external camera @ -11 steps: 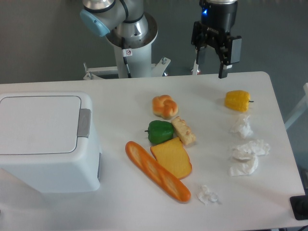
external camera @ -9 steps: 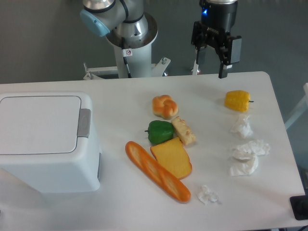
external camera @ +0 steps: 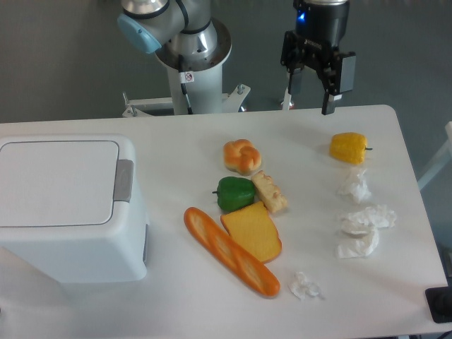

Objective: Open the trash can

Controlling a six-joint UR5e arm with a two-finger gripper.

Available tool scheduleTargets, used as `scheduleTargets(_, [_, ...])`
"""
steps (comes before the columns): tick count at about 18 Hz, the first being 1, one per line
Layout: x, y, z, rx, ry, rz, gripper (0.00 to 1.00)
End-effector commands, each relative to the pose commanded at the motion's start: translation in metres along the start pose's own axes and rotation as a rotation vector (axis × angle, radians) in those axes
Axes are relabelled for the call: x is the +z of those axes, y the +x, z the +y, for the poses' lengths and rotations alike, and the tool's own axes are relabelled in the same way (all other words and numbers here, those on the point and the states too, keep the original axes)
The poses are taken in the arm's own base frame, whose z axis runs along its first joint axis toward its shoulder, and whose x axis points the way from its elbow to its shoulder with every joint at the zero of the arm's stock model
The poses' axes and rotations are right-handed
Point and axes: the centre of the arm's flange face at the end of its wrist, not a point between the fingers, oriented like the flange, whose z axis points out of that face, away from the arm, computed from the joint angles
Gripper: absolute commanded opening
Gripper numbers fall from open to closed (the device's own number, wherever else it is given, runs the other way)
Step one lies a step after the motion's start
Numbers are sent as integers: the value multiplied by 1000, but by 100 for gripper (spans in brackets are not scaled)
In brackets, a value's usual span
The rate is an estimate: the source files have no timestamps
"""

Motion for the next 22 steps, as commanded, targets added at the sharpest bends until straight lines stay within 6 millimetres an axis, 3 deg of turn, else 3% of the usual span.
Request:
scheduleTargets(8, [-1, -4, -21, -115, 14, -5, 100])
scheduleTargets(17, [-2, -17, -75, -370, 53, -4, 100])
scheduleTargets(22, [5, -10, -103, -462, 72, 18, 100])
